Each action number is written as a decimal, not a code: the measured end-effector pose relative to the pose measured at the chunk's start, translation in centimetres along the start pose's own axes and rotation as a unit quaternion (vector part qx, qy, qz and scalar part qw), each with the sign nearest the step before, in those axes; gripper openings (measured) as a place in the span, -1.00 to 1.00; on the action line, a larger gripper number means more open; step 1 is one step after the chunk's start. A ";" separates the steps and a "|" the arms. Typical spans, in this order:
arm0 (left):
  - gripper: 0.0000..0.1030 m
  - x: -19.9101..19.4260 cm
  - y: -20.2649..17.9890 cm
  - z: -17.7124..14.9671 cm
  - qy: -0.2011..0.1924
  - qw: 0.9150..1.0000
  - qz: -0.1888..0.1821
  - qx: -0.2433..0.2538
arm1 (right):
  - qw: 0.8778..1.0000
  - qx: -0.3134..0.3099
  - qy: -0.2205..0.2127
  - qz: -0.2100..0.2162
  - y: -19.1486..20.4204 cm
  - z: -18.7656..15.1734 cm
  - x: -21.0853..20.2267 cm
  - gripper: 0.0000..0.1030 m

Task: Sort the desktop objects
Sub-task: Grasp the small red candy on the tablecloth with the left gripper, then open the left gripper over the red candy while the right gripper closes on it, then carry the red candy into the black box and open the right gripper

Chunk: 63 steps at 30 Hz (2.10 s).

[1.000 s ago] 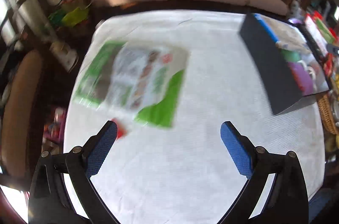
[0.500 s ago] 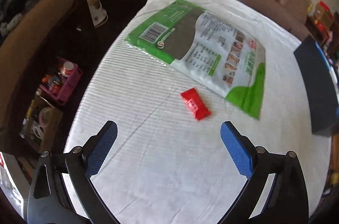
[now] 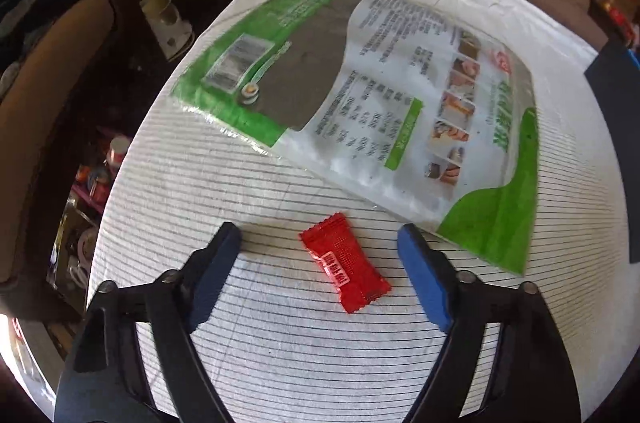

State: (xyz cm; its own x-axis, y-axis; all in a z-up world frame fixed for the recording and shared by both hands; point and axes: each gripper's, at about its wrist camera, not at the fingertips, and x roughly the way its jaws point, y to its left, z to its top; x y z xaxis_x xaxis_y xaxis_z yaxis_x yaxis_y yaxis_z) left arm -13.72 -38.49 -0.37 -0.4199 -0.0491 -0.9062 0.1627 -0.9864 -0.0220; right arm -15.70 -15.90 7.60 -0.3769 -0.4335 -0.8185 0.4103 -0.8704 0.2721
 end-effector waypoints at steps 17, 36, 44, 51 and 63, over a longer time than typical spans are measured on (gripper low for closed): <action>-0.08 -6.3 8.4 -1.7 -0.022 0.982 -0.141 -0.126 | 0.996 -0.009 0.022 0.091 6.3 -2.2 3.5 0.40; 0.24 -9.6 15.8 -5.7 -0.064 0.989 -0.006 -0.130 | 0.990 -0.079 -0.037 -0.109 18.9 -3.8 13.4 -0.27; 0.24 -10.7 15.2 -6.1 -0.064 0.989 -0.028 -0.127 | 0.996 -0.075 -0.017 -0.050 17.0 -3.4 12.2 -0.58; 0.24 -11.4 11.2 -5.7 -0.054 0.991 -0.069 -0.098 | 0.997 -0.001 -0.010 0.079 11.5 -2.6 5.9 -0.58; 0.24 -16.3 -8.5 -3.4 -0.052 0.984 -0.169 0.032 | 0.997 -0.008 -0.070 0.044 1.8 0.2 -7.8 -0.57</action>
State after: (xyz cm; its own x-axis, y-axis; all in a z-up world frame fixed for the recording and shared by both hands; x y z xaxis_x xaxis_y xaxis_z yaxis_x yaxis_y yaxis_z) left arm -5.21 -28.75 13.10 -0.5299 0.2705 -0.8037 -0.0572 -0.9570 -0.2844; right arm -12.21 -14.16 14.57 -0.4508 -0.5369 -0.7131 0.4589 -0.8246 0.3308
